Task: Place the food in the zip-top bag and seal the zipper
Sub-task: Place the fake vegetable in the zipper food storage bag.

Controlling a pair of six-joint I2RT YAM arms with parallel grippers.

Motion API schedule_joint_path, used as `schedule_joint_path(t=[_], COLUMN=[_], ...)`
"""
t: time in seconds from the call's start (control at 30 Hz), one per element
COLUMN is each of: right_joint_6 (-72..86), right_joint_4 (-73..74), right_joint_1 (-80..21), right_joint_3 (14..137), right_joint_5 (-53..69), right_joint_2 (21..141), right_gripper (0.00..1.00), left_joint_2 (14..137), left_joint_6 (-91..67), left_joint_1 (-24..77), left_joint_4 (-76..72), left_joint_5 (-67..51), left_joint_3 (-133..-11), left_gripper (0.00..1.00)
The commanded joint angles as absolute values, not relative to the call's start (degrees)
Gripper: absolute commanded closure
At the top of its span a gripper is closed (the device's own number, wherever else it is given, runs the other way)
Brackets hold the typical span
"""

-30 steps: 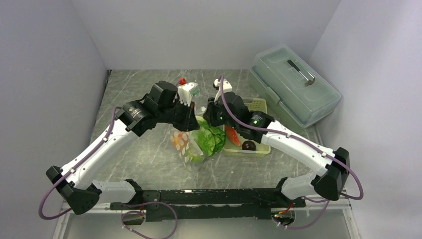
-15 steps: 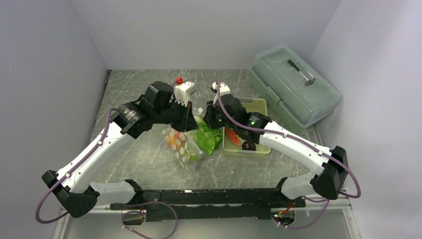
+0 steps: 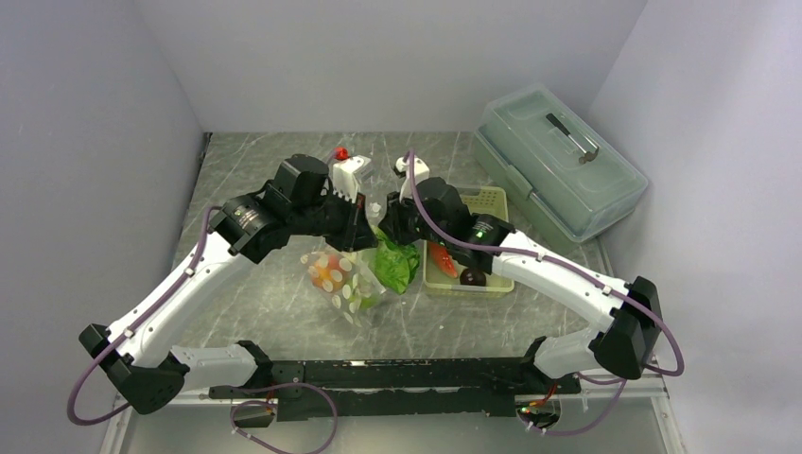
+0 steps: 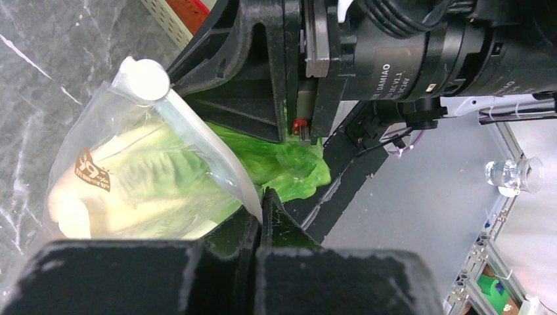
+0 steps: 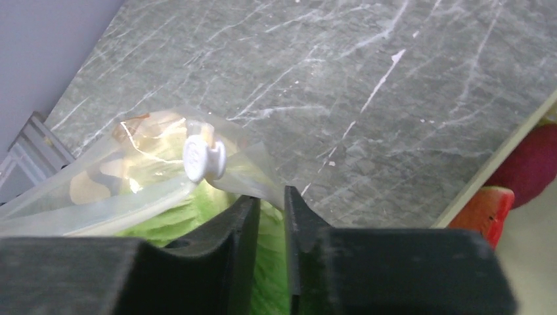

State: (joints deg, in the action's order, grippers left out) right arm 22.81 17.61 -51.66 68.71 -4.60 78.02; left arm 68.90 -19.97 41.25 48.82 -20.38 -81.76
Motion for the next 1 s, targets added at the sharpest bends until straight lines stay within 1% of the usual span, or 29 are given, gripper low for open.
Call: schedule_joint_path(t=[0.0,0.07,0.1,0.3,0.4,0.57,0.8,0.97], right_joint_6=[19.7,19.0,18.8,17.6,17.1,16.5,17.2,17.8], right_joint_4=[11.4,11.2,11.1,11.5,13.9,22.0,31.7,39.0], right_joint_1=[-51.6,-51.6,-51.6,-51.6,-51.6,-51.6,-51.6,-51.6], right_joint_3=[68.0,68.0,68.0,67.1,67.8,71.1,75.1,78.3], right_joint_5=[-0.3,1.6,1.7,0.2,-3.8,-8.4,-9.4,-10.7], right_joint_2=[76.9,76.8,76.7,74.2,72.7,71.8,72.8,74.5], right_gripper=[0.85,0.99,1.00,1.00,1.00,1.00,1.00,1.00], left_joint_2=[66.9,66.7,66.6,66.2,65.7,64.6,65.3,66.1], left_joint_6=[-18.9,-18.7,-18.7,-18.5,-18.5,-18.9,-20.8,-22.0], left_joint_1=[41.0,41.0,41.0,40.9,40.8,40.7,40.5,40.3], left_joint_4=[46.1,46.2,46.2,46.9,47.5,49.8,54.2,57.5], left_joint_5=[-23.2,-23.1,-23.1,-21.9,-20.5,-14.6,-8.9,-7.0], left_joint_3=[-81.9,-82.0,-82.0,-81.9,-81.8,-81.3,-80.9,-80.2], left_gripper=[1.00,1.00,1.00,1.00,1.00,1.00,1.00,1.00])
